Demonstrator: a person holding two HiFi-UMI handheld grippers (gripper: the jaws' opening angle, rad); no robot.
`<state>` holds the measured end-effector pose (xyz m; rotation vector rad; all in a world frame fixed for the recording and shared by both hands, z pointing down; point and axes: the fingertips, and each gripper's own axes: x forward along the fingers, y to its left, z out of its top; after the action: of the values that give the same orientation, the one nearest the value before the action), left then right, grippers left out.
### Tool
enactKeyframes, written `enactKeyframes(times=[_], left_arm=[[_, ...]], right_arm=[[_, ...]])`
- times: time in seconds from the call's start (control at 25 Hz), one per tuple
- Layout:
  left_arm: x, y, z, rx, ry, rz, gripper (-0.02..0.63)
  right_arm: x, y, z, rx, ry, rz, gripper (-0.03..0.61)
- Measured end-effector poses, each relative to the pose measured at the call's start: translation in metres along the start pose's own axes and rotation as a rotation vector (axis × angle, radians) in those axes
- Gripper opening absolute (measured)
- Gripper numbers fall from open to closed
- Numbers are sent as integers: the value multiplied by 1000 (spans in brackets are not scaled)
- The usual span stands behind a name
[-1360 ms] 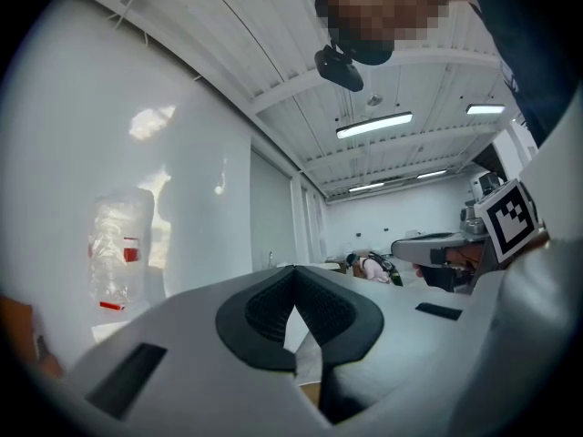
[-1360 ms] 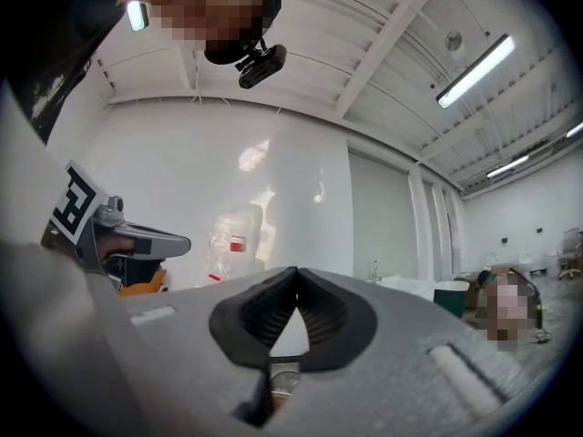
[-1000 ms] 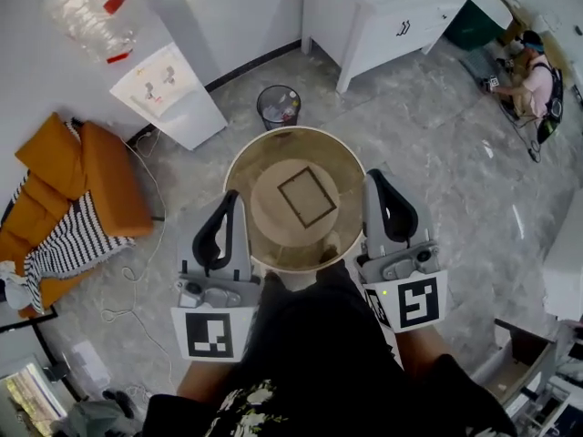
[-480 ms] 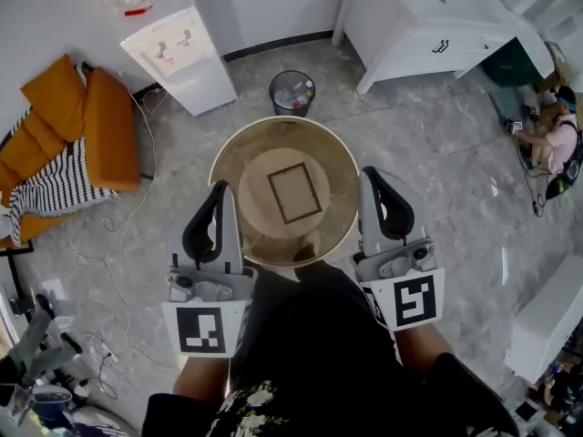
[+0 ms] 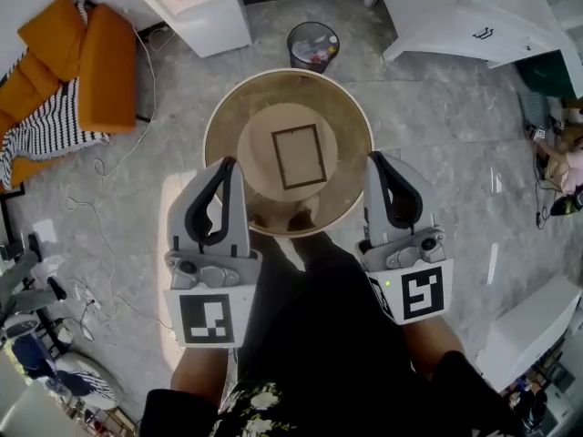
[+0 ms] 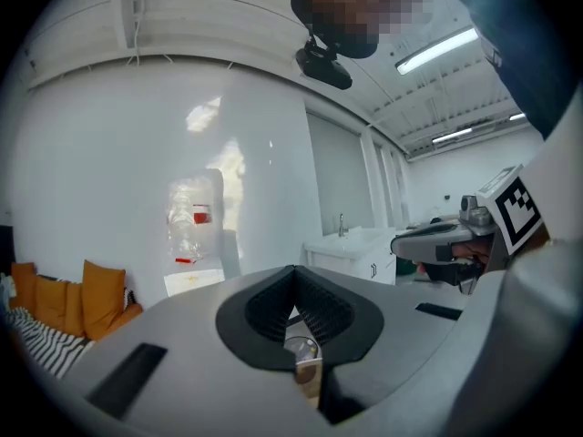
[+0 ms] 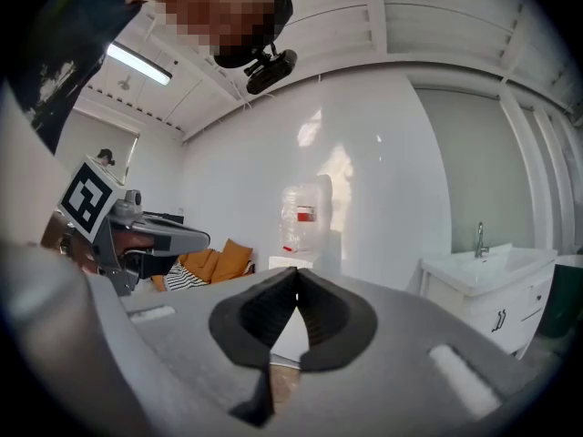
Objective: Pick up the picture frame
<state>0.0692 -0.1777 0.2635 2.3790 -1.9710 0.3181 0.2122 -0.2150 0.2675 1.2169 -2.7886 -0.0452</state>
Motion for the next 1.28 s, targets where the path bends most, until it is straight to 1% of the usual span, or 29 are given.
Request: enactKeyframes(times=[0.12,0.2,0.28,0.48,0.68,0.84,0.88,0.92,1.08,1.28], left_arm=[[13,-1,-26,-38,19,11,14],[23,-3,-44,-49,26,12,15],[32,-6,-63,-55,40,6,15],[51,-15,-115,-67,95,-3,15],[68,-24,-168,-86,158,-8,20],[75,-29,-205,-120,214,-7,48],[76,-30,-213,-126,227,-12,53],[78,-31,-223,-130,242,-20,61],[84,-41,-263,-144,312,-54,77],[96,-47,-301,-156,361,-77,87]], right_arm=[[7,2,-27,8,39,43,-2],[15,6,-49,26,85,77,-2],[20,5,-72,48,119,92,-2],[29,-7,-133,94,182,52,-2],[39,-8,-190,160,241,47,0],[44,-9,-229,201,281,37,2],[47,-8,-238,217,291,38,39],[49,-7,-247,234,304,41,140],[55,-4,-284,248,356,43,146],[62,-6,-315,232,385,27,146]])
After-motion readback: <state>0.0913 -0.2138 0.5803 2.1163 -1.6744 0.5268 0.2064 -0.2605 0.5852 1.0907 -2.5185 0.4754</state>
